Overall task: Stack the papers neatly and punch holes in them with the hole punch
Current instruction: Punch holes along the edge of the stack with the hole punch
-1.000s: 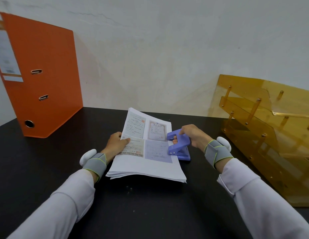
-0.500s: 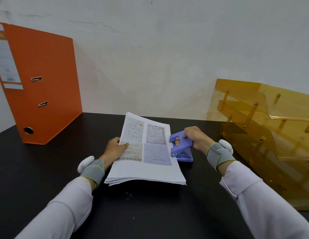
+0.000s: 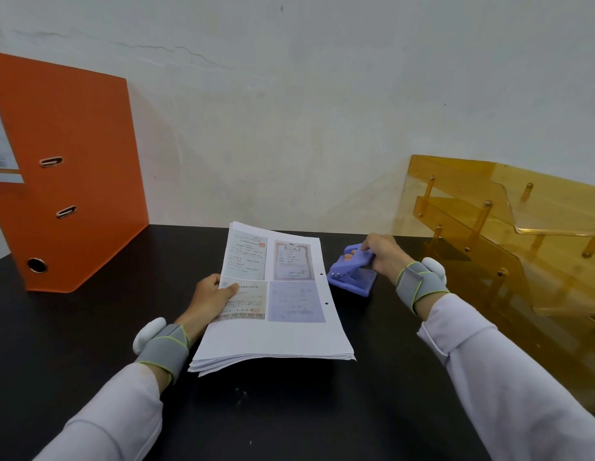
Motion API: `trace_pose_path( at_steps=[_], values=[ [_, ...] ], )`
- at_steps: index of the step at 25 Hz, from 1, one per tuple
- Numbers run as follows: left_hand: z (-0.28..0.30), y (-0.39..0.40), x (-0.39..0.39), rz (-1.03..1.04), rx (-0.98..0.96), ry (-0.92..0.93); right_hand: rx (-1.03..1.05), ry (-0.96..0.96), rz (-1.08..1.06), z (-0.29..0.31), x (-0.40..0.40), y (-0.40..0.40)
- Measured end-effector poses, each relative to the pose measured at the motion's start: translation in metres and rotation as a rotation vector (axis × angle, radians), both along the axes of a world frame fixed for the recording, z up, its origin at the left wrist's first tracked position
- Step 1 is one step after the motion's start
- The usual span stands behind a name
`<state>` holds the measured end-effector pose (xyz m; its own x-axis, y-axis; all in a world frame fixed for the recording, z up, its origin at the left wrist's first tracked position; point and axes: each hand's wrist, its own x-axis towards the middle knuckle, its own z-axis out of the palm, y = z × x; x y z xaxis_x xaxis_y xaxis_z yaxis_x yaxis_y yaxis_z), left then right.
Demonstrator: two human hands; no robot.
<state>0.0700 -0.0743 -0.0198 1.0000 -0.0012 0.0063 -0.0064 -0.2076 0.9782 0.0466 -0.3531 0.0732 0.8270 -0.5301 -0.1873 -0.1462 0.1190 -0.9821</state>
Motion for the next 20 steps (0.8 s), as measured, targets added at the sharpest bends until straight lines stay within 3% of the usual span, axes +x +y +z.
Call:
trace_pose_path(
  at_steps=[9,16,20],
  values=[
    [0.002,0.000,-0.004,-0.024,-0.015,0.015,0.237,-0.113,-0.289,0.006,0.054,-0.010],
    [0.003,0.000,-0.002,-0.008,-0.090,0.038,0.281,-0.136,-0.358,0.008,0.085,-0.018],
    [0.003,0.000,-0.002,-0.023,-0.114,0.047,0.321,-0.159,-0.280,-0.010,0.093,-0.030]
  ],
)
